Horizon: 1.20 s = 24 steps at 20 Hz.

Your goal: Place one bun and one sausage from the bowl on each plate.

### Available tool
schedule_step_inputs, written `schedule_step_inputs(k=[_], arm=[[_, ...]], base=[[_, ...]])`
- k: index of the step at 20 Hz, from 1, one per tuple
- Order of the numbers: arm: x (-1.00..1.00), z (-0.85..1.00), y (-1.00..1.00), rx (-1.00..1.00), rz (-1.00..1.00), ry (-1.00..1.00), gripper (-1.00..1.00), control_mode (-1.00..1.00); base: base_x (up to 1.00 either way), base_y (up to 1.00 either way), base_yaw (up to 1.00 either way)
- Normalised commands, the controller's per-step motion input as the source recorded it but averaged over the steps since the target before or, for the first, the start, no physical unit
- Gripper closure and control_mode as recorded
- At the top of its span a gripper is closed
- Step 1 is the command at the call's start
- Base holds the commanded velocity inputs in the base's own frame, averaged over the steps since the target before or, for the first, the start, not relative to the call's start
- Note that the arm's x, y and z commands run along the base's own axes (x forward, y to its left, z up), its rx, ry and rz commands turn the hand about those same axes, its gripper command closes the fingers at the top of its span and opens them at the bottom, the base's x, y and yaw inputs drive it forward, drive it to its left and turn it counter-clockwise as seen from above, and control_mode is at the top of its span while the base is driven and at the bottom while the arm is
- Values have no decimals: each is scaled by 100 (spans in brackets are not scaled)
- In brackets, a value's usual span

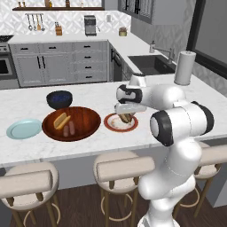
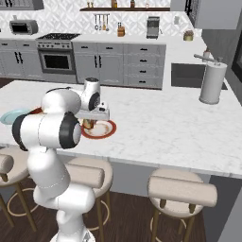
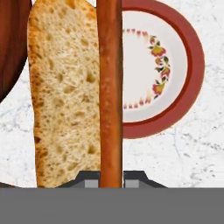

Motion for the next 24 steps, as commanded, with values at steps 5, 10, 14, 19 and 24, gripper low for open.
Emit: schedule_step_inputs(k=[5, 10, 14, 19, 24], arm=[[48, -43, -30, -5, 0, 6, 100, -100], [5, -62, 1, -2, 0, -8, 100, -100], [8, -54, 7, -11, 0, -1, 100, -100], [19, -4, 0, -6, 0, -2, 100, -100], [16, 8, 0, 0, 0, -4, 100, -100]], base=[[0, 0, 0], [0, 0, 0], [0, 0, 0], [0, 0, 0], [0, 0, 0]])
